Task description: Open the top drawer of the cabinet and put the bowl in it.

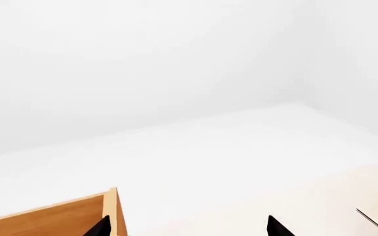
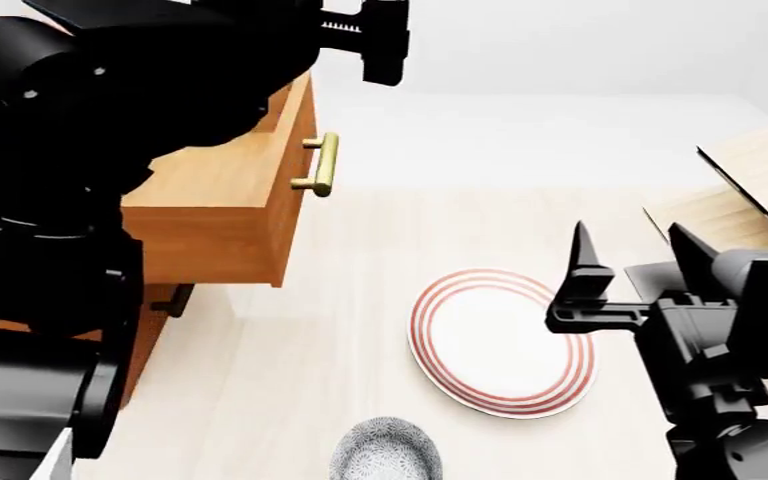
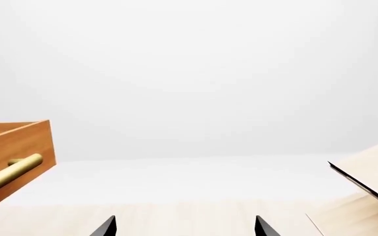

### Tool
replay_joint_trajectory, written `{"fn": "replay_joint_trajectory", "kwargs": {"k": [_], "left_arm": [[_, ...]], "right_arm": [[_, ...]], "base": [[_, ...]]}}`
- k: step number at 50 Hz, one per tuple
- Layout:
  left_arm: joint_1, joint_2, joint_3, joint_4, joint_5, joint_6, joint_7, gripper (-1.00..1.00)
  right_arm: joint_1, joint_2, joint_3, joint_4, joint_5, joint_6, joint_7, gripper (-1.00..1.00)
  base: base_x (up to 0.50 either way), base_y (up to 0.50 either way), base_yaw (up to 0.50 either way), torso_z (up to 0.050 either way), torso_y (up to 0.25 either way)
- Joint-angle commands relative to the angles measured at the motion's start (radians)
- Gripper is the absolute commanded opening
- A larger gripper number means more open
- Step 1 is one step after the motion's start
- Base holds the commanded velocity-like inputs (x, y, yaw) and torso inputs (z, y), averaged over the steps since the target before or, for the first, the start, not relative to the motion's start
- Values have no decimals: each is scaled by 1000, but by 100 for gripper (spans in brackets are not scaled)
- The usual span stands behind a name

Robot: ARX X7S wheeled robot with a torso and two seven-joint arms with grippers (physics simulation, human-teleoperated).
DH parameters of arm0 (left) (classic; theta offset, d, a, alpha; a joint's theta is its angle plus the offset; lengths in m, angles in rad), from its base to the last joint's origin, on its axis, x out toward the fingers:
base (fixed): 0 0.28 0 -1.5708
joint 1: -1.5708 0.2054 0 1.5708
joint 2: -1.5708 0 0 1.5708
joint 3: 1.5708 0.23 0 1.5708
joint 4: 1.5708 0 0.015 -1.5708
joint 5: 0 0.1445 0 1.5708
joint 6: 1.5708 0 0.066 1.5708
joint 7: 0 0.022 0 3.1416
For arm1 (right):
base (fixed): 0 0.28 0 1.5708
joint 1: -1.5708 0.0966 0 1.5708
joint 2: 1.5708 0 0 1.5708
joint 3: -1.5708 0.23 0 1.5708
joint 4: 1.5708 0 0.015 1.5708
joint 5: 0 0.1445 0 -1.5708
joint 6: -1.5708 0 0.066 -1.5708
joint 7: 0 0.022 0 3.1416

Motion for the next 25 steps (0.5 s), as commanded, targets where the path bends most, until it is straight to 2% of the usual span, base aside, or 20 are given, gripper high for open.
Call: {"fn": "replay_joint_trajectory", "kwargs": {"k": [1, 9, 19, 25], "left_arm": [[8, -38, -64, 153, -123, -73, -27, 100], [82, -63, -126, 328, -255, -164, -82, 100], [190, -53, -239, 522, -523, -304, -259, 100], [264, -56, -255, 607, -658, -327, -360, 100]], "right_arm": [[6, 12, 20, -21, 25, 17, 19, 100], [33, 48, 90, -83, 106, 80, 76, 100], [82, 106, 200, -158, 260, 167, 175, 100], [89, 132, 248, -190, 330, 190, 219, 100]], "base": [[0, 0, 0, 0, 0], [0, 0, 0, 0, 0], [0, 0, 0, 0, 0], [0, 0, 0, 0, 0]]}}
